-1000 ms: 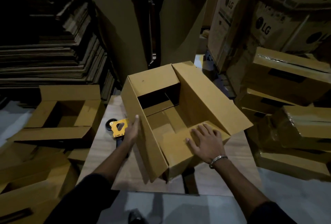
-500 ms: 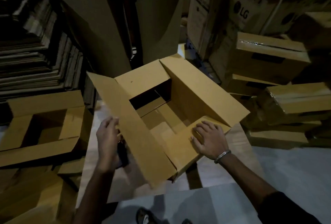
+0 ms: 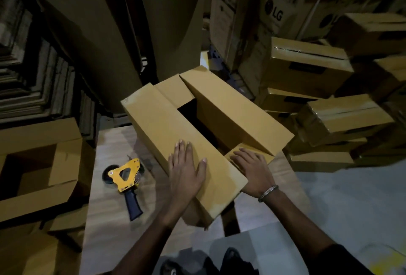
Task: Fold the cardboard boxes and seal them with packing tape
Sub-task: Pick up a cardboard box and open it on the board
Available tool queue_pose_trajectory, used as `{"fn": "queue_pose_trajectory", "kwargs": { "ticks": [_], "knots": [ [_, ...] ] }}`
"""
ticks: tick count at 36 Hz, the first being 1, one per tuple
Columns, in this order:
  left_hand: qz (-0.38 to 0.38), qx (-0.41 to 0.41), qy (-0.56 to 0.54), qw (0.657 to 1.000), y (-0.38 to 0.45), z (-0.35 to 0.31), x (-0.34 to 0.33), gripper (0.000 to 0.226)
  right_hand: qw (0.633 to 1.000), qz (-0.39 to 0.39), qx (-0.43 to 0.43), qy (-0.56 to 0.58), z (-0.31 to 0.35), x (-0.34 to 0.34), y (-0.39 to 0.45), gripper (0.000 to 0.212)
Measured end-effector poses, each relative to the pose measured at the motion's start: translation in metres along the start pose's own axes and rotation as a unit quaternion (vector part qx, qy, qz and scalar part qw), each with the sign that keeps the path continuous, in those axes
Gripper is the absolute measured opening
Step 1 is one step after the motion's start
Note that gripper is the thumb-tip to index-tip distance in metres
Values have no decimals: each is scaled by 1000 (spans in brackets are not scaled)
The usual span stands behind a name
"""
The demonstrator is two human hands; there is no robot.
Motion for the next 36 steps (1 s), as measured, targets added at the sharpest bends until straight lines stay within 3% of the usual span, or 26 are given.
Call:
{"fn": "queue_pose_trajectory", "kwargs": {
  "ticks": [4,8,13,16,19,22,28,32,36],
  "knots": [
    [-36,0,28,999,3,7,-17,76,996,-56,19,60,-3,11,-1,65],
    [-65,29,68,995,3,0,-24,73,988,-153,9,26,-26,30,9,43],
    [-99,44,63,992,5,1,-31,70,968,-201,-133,70,-79,74,31,43],
    [-95,57,73,991,9,5,-36,72,949,-119,-244,163,-111,95,50,65],
    [-100,68,75,990,11,7,-39,72,922,13,-265,281,-133,112,69,77],
    [-112,74,61,989,12,7,-40,72,929,62,-252,265,-147,123,82,72],
    [-136,86,32,986,10,2,-40,69,962,-3,-220,164,-147,171,87,54],
    [-143,87,22,986,9,-1,-38,67,975,-12,-107,192,-106,190,83,51],
    [-155,88,8,984,7,-2,-37,65,948,46,36,312,-51,170,75,46]
  ]
}}
Point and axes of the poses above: each hand's wrist, its own y-axis towards the middle knuckle, its own x-axis out of the back of the hand, z = x × y, the point moved 3 cm from there along y, towards the middle knuckle, and after that the axes turned 13 degrees about z, right-handed, at the moved point
